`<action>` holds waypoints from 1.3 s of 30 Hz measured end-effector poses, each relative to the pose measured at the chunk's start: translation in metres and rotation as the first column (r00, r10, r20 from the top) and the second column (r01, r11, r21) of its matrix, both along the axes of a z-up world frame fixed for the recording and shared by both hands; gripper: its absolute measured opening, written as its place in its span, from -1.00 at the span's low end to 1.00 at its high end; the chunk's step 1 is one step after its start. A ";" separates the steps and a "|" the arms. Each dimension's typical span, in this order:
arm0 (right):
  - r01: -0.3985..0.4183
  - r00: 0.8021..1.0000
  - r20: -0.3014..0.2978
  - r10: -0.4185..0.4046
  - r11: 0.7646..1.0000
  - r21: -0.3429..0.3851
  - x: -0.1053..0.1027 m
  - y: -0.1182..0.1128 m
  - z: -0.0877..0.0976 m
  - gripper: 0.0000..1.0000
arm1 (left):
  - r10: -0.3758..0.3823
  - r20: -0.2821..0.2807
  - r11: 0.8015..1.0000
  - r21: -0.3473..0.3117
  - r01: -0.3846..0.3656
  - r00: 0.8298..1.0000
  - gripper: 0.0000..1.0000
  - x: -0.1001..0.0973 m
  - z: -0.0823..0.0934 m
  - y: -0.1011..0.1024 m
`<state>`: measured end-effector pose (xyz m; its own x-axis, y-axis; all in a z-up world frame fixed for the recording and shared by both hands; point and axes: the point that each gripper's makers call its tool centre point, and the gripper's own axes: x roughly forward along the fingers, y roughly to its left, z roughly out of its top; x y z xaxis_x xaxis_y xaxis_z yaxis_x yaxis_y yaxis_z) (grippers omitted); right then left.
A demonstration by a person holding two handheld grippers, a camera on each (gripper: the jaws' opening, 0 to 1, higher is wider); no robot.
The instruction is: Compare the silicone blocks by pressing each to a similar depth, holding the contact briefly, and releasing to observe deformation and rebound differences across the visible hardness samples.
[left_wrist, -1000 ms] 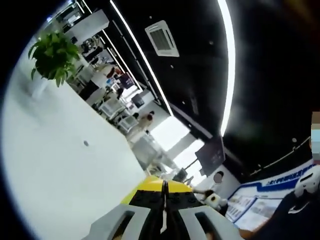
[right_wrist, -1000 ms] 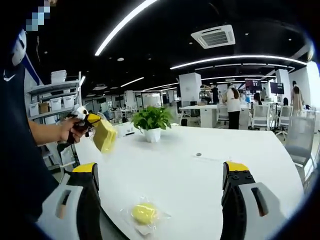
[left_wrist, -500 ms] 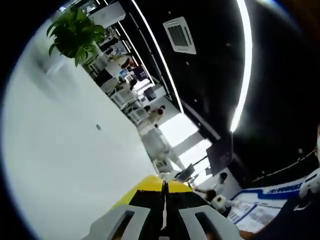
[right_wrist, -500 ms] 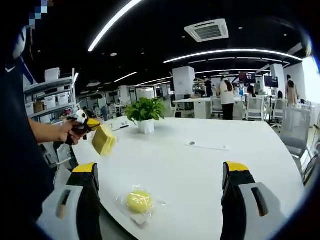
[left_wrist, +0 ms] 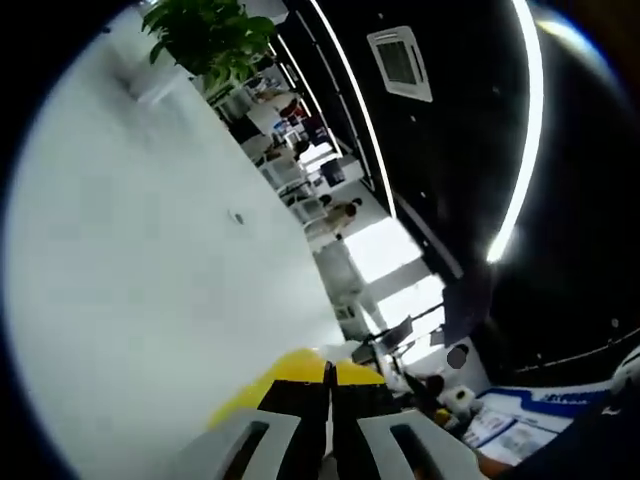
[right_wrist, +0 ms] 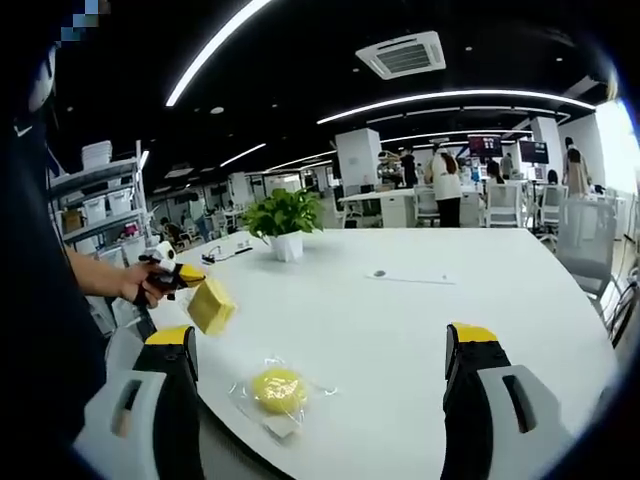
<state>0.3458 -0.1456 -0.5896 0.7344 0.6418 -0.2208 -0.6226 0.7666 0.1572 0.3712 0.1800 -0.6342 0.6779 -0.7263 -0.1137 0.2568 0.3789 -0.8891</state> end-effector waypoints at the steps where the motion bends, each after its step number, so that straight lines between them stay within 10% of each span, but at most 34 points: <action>1: 0.003 1.000 -0.006 -0.003 1.000 -0.002 -0.001 -0.001 -0.004 0.93 | 0.001 -0.007 1.000 0.004 -0.001 1.000 -1.00 0.000 -0.004 0.001; 25: 0.018 0.997 -0.073 -0.022 0.998 -0.066 -0.010 -0.008 -0.056 0.93 | 0.140 -0.203 0.983 -0.088 -0.161 0.969 -1.00 0.009 -0.065 0.009; 29: 0.017 0.996 -0.084 -0.022 0.998 -0.061 -0.011 -0.006 -0.057 0.93 | 0.196 -0.260 0.975 -0.051 -0.216 0.945 -1.00 0.014 -0.086 0.018; 39: 0.010 0.994 -0.104 -0.017 0.997 -0.072 -0.013 -0.005 -0.063 0.93 | 0.177 -0.258 0.984 0.053 -0.169 0.950 -1.00 0.017 -0.106 0.013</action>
<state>0.3327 -0.1510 -0.6529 0.7134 0.6118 -0.3417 -0.5950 0.7864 0.1659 0.3880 0.1929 -0.7406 0.7368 -0.5939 -0.3231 -0.0544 0.4243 -0.9039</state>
